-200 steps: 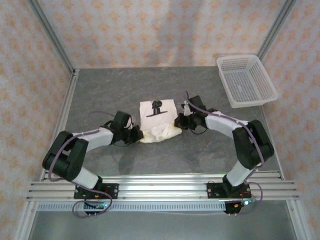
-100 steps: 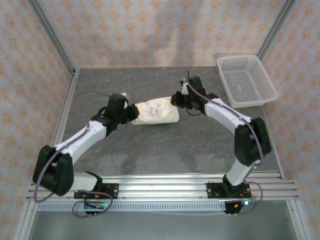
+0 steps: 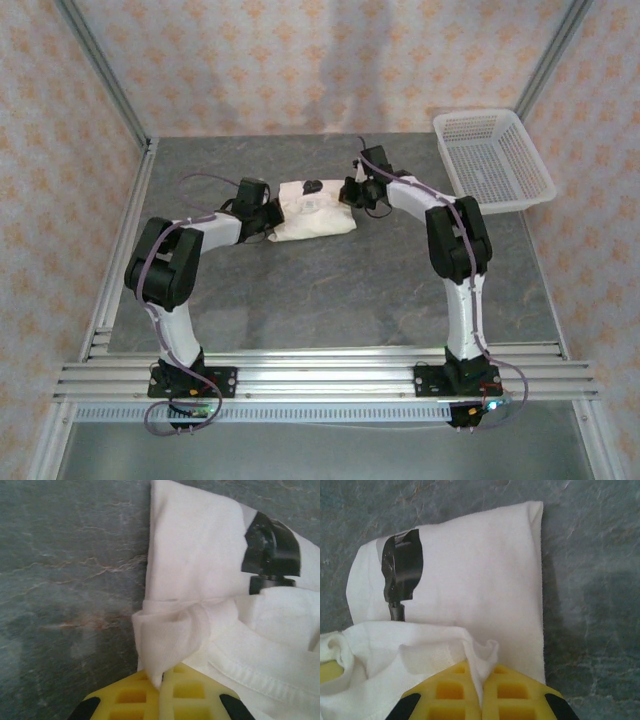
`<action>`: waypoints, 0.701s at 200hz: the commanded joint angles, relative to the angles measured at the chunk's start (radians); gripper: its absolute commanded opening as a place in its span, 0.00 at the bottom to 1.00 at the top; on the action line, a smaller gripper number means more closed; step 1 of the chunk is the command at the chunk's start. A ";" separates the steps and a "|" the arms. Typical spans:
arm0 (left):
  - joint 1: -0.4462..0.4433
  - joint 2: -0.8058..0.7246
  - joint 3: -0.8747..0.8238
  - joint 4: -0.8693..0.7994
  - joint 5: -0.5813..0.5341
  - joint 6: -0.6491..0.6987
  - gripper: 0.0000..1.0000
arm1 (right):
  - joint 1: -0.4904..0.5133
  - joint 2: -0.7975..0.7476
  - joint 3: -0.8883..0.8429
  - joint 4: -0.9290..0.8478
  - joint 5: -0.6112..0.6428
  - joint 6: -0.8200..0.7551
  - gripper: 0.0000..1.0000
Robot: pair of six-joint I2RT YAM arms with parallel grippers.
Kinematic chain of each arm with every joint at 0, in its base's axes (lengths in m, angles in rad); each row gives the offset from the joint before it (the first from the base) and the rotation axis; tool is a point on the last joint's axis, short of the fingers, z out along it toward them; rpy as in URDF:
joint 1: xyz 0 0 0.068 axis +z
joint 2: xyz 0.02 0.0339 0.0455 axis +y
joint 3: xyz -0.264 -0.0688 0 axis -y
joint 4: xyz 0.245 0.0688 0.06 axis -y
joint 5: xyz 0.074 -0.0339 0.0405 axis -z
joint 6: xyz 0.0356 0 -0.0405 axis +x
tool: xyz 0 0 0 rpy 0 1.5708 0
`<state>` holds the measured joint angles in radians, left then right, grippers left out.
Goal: Fold the inside-out t-shirt
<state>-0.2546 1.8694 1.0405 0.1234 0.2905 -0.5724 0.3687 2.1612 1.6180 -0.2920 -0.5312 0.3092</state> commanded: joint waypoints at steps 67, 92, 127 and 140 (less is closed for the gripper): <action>0.023 0.170 0.261 0.021 0.007 0.046 0.08 | -0.023 0.213 0.350 -0.150 0.068 -0.035 0.30; 0.049 0.156 0.255 0.074 0.060 -0.007 0.32 | -0.033 0.178 0.388 -0.210 0.125 -0.056 0.45; 0.066 -0.065 0.151 0.051 0.047 0.001 0.58 | -0.057 -0.074 0.030 0.024 0.114 -0.009 0.67; 0.066 -0.134 0.102 0.040 0.048 0.008 0.67 | -0.062 -0.138 -0.101 0.117 0.098 0.021 0.68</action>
<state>-0.1871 1.9190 1.1923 0.1448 0.3359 -0.5766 0.3222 2.1822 1.6833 -0.3466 -0.4419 0.2871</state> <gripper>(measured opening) 0.612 0.670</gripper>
